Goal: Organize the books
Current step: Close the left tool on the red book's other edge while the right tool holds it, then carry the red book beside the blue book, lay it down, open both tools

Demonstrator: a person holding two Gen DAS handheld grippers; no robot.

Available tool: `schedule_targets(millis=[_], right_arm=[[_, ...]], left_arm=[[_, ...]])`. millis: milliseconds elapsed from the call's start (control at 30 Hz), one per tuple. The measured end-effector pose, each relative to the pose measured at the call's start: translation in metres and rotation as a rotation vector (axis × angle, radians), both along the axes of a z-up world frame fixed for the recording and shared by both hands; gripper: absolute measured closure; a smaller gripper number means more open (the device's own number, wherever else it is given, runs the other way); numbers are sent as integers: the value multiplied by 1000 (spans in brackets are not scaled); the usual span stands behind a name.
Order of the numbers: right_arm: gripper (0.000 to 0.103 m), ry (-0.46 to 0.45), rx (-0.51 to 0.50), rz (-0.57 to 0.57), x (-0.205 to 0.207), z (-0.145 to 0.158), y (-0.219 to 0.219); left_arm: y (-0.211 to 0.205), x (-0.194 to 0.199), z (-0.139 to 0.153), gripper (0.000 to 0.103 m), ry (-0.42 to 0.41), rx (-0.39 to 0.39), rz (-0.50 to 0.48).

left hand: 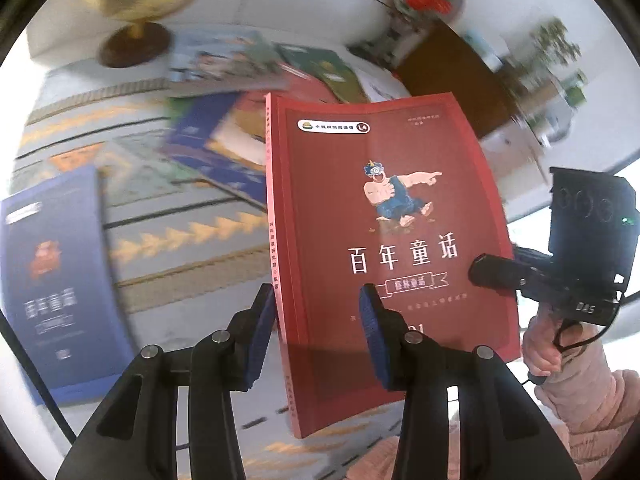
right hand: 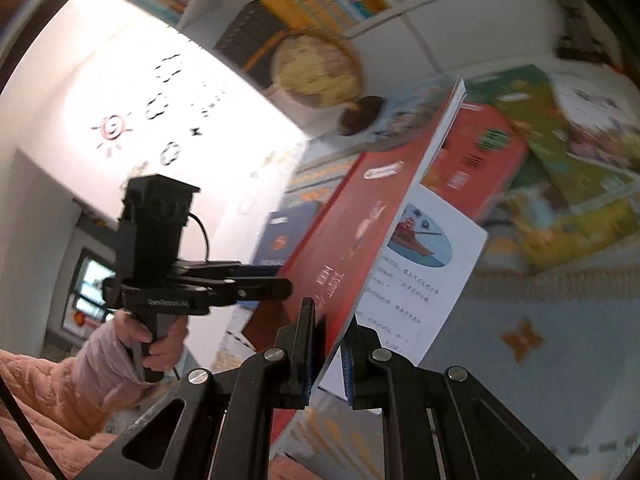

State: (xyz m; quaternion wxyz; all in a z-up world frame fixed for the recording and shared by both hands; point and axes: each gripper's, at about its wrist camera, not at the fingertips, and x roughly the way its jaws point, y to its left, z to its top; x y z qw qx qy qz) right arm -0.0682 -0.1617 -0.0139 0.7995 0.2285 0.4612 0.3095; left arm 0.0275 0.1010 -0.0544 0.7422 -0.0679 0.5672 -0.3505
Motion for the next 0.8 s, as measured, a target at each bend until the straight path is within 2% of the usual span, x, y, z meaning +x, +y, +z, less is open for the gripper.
schedule_targets(millis=[200,400,633,800], right_arm=[[92,-40,-6,147,44,8,62],[92,-18,-8,262,87,-5,128],[92,104,-20,258,122,-52,200],[91,166,-33,260,129,-84,234]], left_arm=[[61,12,-3,64,-3,12,143],[121,21,-22,64,18,43,289],[178,33,-69,63,110,59,463],[215,33,-90,63,161,21,574]])
